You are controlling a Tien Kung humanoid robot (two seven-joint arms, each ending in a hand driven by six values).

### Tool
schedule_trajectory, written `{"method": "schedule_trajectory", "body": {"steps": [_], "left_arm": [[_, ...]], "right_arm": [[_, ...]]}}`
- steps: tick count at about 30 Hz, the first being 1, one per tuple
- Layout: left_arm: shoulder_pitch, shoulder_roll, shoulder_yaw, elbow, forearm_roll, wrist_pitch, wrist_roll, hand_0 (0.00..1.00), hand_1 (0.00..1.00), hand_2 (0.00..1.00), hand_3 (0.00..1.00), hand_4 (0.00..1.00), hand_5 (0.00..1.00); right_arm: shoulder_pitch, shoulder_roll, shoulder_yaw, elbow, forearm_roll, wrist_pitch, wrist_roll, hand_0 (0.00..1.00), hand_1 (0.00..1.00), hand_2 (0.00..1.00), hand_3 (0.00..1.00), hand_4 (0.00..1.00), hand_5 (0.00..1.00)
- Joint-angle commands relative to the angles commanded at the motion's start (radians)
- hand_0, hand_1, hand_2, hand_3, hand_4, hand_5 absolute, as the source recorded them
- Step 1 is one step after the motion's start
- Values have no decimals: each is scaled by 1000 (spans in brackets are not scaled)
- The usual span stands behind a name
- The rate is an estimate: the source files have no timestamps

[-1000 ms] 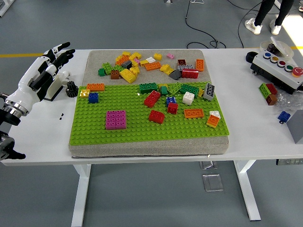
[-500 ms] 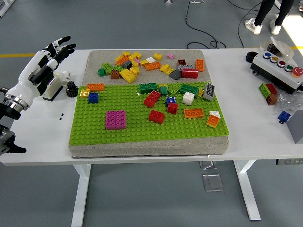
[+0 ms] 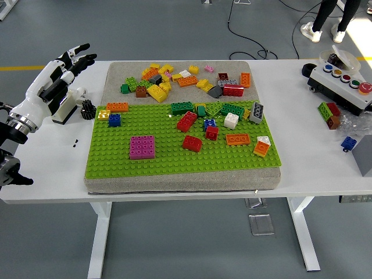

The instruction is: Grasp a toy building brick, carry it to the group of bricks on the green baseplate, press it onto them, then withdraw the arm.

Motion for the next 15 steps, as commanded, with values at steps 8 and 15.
{"method": "schedule_trajectory", "body": {"steps": [8, 15], "left_arm": [[-11, 2, 8, 9, -3, -4, 3, 986, 894, 861, 921, 996, 756], [-22, -2, 9, 17, -3, -5, 3, 986, 893, 860, 920, 996, 756]], "right_arm": [[-2, -1, 19, 0, -6, 5, -8, 756, 688, 737, 652, 903, 473], [-1, 0, 19, 0, -3, 5, -5, 758, 687, 737, 651, 902, 472]]}}
